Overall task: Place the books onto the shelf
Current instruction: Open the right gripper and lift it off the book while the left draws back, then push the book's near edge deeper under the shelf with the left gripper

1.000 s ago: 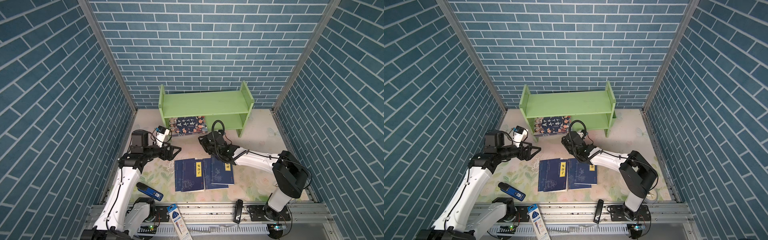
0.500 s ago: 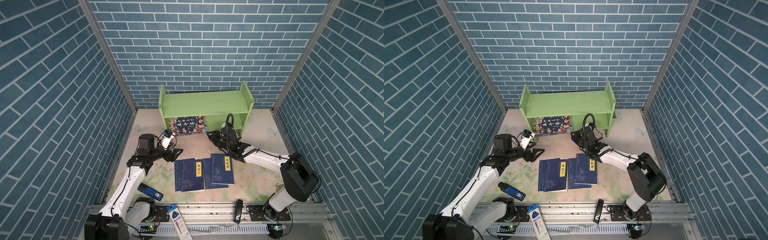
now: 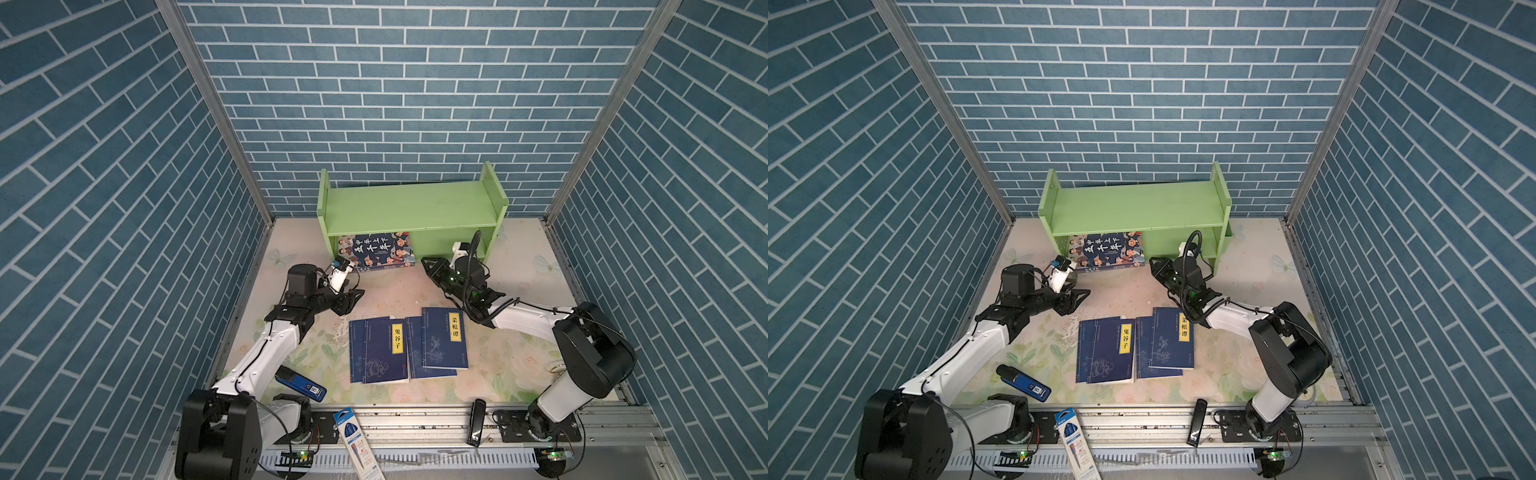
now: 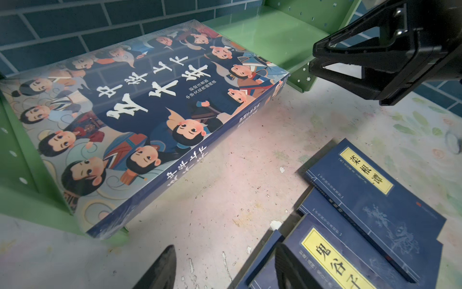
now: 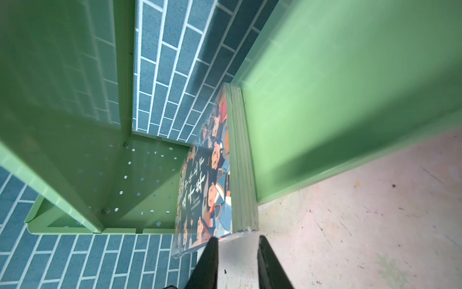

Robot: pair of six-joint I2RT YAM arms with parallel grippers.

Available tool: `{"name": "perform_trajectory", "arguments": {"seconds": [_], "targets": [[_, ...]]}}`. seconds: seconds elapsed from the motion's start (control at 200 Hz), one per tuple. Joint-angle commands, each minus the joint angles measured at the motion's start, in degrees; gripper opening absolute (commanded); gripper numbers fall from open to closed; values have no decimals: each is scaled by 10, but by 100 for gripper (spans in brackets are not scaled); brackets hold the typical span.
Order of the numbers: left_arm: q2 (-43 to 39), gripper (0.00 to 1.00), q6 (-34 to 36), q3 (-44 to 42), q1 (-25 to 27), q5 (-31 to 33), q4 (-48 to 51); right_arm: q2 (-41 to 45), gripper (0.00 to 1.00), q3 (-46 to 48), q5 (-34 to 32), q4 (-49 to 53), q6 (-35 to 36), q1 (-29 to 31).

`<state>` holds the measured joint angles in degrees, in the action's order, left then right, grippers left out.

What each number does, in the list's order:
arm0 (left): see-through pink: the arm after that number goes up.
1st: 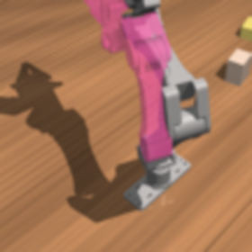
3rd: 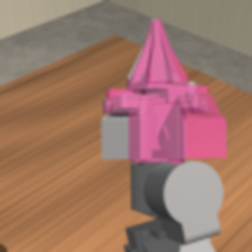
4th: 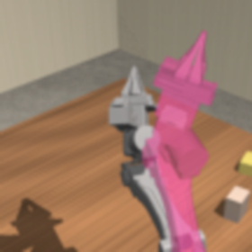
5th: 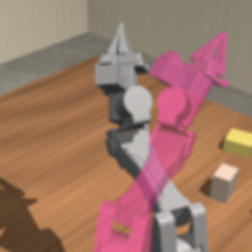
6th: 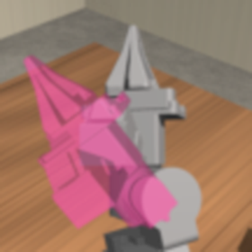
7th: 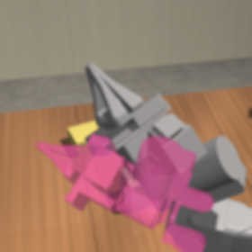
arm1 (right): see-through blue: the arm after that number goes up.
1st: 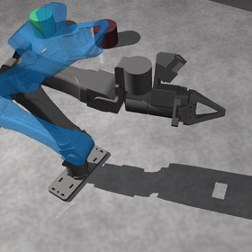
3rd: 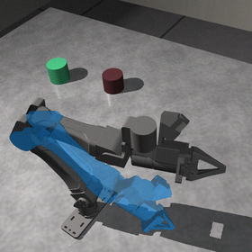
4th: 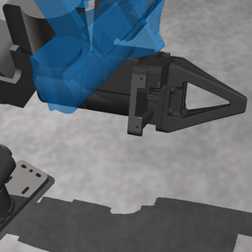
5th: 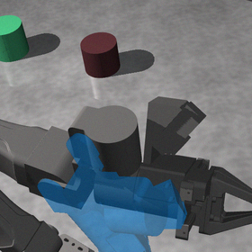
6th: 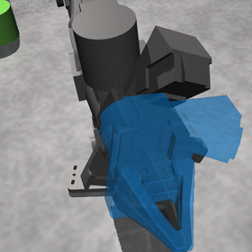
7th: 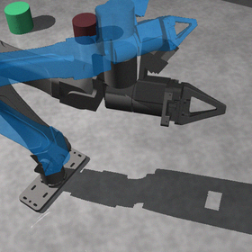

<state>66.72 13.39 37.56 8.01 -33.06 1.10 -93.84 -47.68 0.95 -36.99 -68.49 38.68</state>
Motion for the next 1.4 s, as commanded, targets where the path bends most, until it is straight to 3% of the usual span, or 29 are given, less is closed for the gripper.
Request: {"name": "perform_trajectory", "arguments": {"seconds": [0.0, 0.4, 1.395], "targets": [[11, 63, -3, -3, 9, 19, -36, -8, 28, 9, -18, -62, 21, -3], [46, 61, -24, -1, 14, 65, -99, -40, 28, -8, -11, -83, 28, -11], [85, 65, -58, 17, 14, 120, -152, -80, 30, -53, 13, -98, 23, -19]]}}
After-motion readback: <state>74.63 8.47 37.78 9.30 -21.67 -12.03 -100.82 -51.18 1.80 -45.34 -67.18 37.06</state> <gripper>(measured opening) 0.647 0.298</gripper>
